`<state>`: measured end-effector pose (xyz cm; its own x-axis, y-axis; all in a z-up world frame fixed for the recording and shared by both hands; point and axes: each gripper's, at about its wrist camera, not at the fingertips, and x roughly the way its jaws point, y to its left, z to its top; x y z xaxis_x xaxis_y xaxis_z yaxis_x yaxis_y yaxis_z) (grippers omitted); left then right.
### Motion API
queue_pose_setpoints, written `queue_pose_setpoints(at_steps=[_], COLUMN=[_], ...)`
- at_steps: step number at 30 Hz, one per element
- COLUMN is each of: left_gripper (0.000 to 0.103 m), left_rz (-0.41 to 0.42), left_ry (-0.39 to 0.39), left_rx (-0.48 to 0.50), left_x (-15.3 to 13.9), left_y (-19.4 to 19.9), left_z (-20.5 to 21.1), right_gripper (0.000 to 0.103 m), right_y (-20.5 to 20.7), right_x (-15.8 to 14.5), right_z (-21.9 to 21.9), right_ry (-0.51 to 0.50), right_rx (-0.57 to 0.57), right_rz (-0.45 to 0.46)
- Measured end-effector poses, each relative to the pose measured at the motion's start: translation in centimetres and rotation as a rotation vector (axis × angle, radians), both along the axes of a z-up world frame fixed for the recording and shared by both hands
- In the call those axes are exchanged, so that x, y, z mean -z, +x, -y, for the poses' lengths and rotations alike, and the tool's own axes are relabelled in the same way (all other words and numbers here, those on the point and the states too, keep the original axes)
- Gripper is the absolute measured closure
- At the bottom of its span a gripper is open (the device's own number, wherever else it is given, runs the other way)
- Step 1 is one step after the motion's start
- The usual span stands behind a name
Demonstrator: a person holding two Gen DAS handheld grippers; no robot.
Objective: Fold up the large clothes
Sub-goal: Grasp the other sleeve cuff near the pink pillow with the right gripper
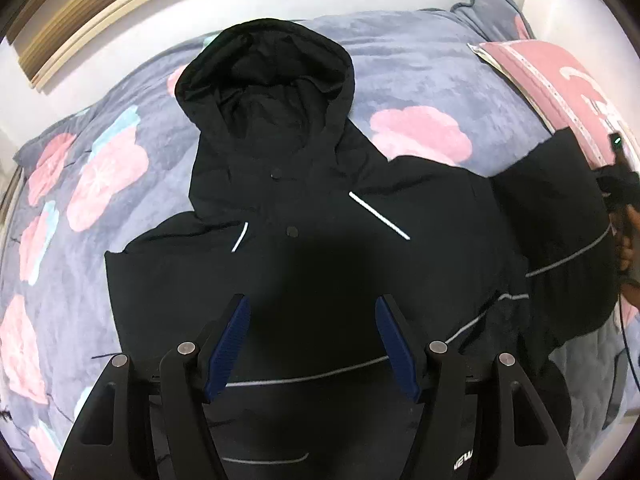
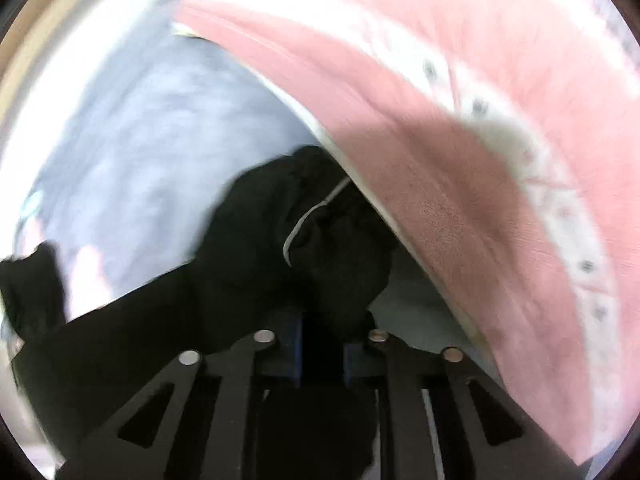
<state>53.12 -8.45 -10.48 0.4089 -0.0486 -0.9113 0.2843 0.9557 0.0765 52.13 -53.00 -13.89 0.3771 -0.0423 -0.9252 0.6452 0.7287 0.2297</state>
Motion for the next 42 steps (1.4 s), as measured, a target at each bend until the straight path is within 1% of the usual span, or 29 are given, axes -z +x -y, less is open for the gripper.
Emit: queue_pose_setpoints(at_steps=[1,3,5,7,8,10,12,14,15,16,18,20,21,22,23,24,25,26,27,30,31,32,33,34,36,38,39,41,42], left_gripper=[0.037,0.037,0.037,0.037,0.037,0.037,0.037,0.037,0.037,0.037,0.037,0.037,0.037,0.037,0.037,0.037,0.037,0.037,0.037,0.037,0.037,0.037,0.037,0.037,0.037,0.037,0.037,0.037,0.037], left_rz=[0.000,0.007,0.014,0.020,0.021,0.023,0.016,0.008,0.001,-0.006,-0.027,-0.040,-0.042,-0.042,-0.042,-0.042,-0.041,-0.040,-0.040,-0.044,-0.048,-0.051,-0.056,-0.064,-0.079,-0.099,-0.109,-0.148,-0.178], left_ry=[0.001,-0.001,-0.012,-0.028,-0.036,-0.043,-0.053,-0.059,-0.066,-0.071,-0.075,-0.065,-0.060,-0.059,-0.058,-0.059,-0.060,-0.061,-0.063,-0.074,-0.081,-0.084,-0.087,-0.086,-0.071,-0.058,-0.063,-0.074,-0.059], left_rx=[0.000,-0.007,-0.014,-0.021,-0.022,-0.024,-0.026,-0.033,-0.039,-0.041,-0.051,-0.056,-0.059,-0.061,-0.064,-0.072,-0.077,-0.084,-0.090,-0.108,-0.112,-0.112,-0.112,-0.110,-0.121,-0.167,-0.194,-0.271,-0.302], left_x=[-0.1,-0.4,-0.8,-1.2,-1.3,-1.3,-0.9,-0.5,-0.2,0.0,0.6,1.1,1.2,1.2,1.1,1.1,1.1,1.1,1.2,1.4,1.6,1.7,2.0,2.4,3.3,4.7,5.2,7.0,8.2], left_y=[-0.1,-0.3,-0.5,-0.7,-0.7,-0.9,-1.0,-1.0,-1.1,-1.1,-1.0,-1.0,-1.0,-1.0,-0.9,-0.8,-0.7,-0.6,-0.5,-0.1,0.0,0.0,0.0,0.1,0.3,0.4,0.5,0.9,1.2], left_z=[-0.1,-0.3,-0.5,-0.6,-0.5,-0.3,0.0,0.2,0.4,0.4,0.3,0.2,0.0,-0.2,-0.4,-0.7,-0.9,-1.2,-1.3,-1.8,-2.0,-2.0,-2.1,-2.2,-2.5,-3.5,-4.1,-5.8,-6.4], right_gripper=[0.090,0.090,0.090,0.090,0.090,0.090,0.090,0.089,0.086,0.080,0.080,0.076,0.068,0.048,0.034,0.011,0.008,0.008,0.012,0.026,0.039,0.047,0.060,0.070,0.076,0.077,0.077,0.077,0.077], right_y=[-0.5,-2.6,-5.0,-7.7,-9.1,-11.4,-13.5,-15.1,-15.7,-15.7,-16.8,-17.6,-18.0,-18.4,-18.8,-18.8,-18.8,-18.4,-17.7,-15.3,-14.5,-14.3,-13.5,-13.1,-13.1,-13.9,-14.5,-14.9,-14.8], right_x=[-1.2,-5.1,-8.7,-12.5,-13.7,-14.9,-13.8,-11.1,-9.7,-7.5,-6.1,-6.5,-7.4,-8.5,-9.8,-10.5,-11.3,-11.6,-11.5,-9.4,-8.7,-8.4,-8.4,-9.2,-11.5,-13.7,-14.1,-13.5,-12.2], right_z=[-0.5,-1.5,-1.6,-0.7,-0.1,1.8,4.3,6.9,7.9,8.9,10.3,10.7,10.7,10.7,10.6,10.5,10.7,11.0,11.2,12.1,11.9,11.4,10.7,9.7,8.3,7.5,7.7,8.7,9.2], right_ry=[-0.015,-0.079,-0.143,-0.236,-0.283,-0.317,-0.293,-0.213,-0.169,-0.113,-0.024,0.036,0.032,0.008,-0.044,-0.077,-0.102,-0.131,-0.131,-0.053,-0.043,-0.066,-0.101,-0.135,-0.184,-0.285,-0.299,-0.279,-0.274], right_rx=[-0.016,-0.034,-0.020,0.013,0.036,0.067,0.110,0.170,0.197,0.217,0.221,0.201,0.193,0.189,0.187,0.187,0.188,0.191,0.189,0.143,0.117,0.092,0.068,0.034,0.006,0.036,0.064,0.109,0.127], right_rz=[0.020,0.084,0.138,0.189,0.196,0.193,0.152,0.118,0.106,0.099,0.134,0.171,0.188,0.199,0.215,0.228,0.239,0.233,0.216,0.158,0.128,0.088,0.062,0.071,0.131,0.154,0.161,0.144,0.095])
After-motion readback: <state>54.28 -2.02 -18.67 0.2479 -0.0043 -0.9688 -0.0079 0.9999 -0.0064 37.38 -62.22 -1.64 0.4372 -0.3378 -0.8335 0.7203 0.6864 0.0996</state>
